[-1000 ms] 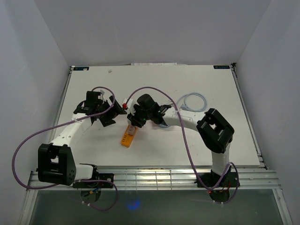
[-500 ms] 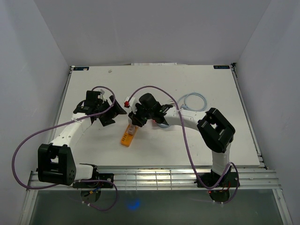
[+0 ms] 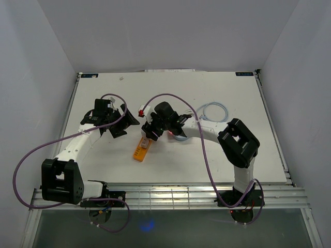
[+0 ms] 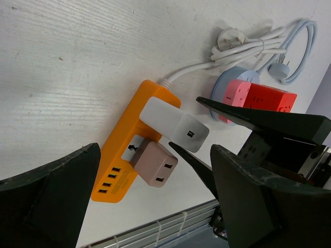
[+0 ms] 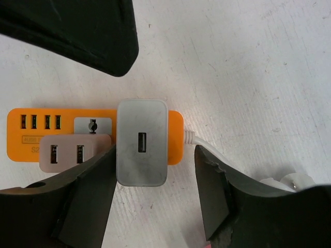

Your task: Insert the plug

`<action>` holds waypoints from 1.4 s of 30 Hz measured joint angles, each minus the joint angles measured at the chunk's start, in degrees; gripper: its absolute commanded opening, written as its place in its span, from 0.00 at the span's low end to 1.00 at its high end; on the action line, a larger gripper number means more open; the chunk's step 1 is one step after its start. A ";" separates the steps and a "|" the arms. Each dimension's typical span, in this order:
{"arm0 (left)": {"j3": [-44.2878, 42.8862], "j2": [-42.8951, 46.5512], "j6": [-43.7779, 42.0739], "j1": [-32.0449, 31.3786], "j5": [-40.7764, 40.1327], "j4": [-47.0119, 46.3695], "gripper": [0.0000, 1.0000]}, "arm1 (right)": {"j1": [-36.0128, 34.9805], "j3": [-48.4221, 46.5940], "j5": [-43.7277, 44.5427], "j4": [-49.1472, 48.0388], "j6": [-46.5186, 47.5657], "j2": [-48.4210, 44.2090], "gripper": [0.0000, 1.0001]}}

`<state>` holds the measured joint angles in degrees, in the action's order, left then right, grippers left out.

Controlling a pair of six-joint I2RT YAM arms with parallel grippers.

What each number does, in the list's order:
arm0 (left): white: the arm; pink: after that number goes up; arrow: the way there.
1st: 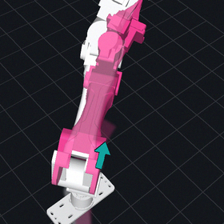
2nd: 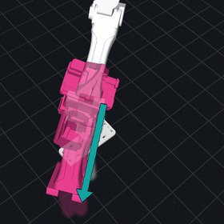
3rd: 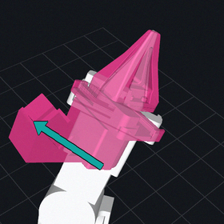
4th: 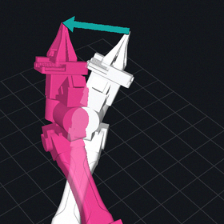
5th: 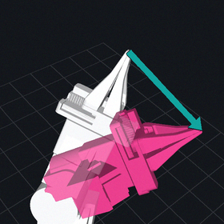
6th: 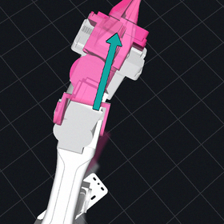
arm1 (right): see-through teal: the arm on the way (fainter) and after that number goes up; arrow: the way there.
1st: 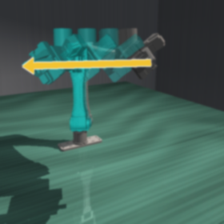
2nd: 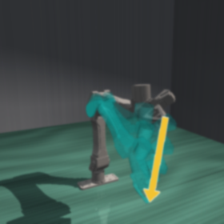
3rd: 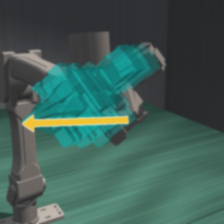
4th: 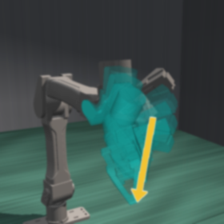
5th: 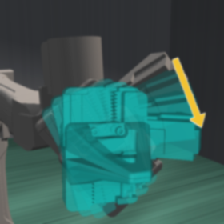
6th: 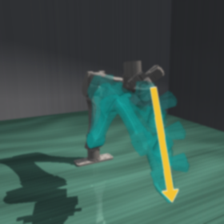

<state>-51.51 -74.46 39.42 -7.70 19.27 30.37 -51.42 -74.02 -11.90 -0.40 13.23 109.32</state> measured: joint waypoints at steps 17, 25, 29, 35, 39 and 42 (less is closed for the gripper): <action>0.00 0.00 -0.31 0.02 -0.50 0.04 0.98 | 0.11 2.60 -0.50 -1.55 -0.92 -7.30 0.91; 4.17 5.90 -0.68 0.04 -2.54 -5.44 0.98 | 1.86 14.16 0.83 -7.87 -3.78 -16.59 0.90; 7.80 10.91 -0.57 0.04 -4.59 -10.38 0.98 | 3.34 22.23 5.57 -12.85 -6.91 -24.83 0.89; 19.56 22.38 0.87 0.04 -5.64 -21.92 0.98 | 3.89 32.09 16.22 -18.80 -11.65 -36.57 0.89; 29.35 32.09 1.49 0.04 -6.40 -30.23 0.98 | 3.89 42.01 23.26 -21.77 -14.53 -46.25 0.89; 35.19 38.53 1.99 0.02 -8.48 -34.07 0.98 | 3.89 48.98 28.89 -22.58 -16.55 -52.76 0.89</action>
<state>-16.32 -35.92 41.41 -7.68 10.79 -3.70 -47.53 -25.04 16.99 -22.98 -3.31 56.55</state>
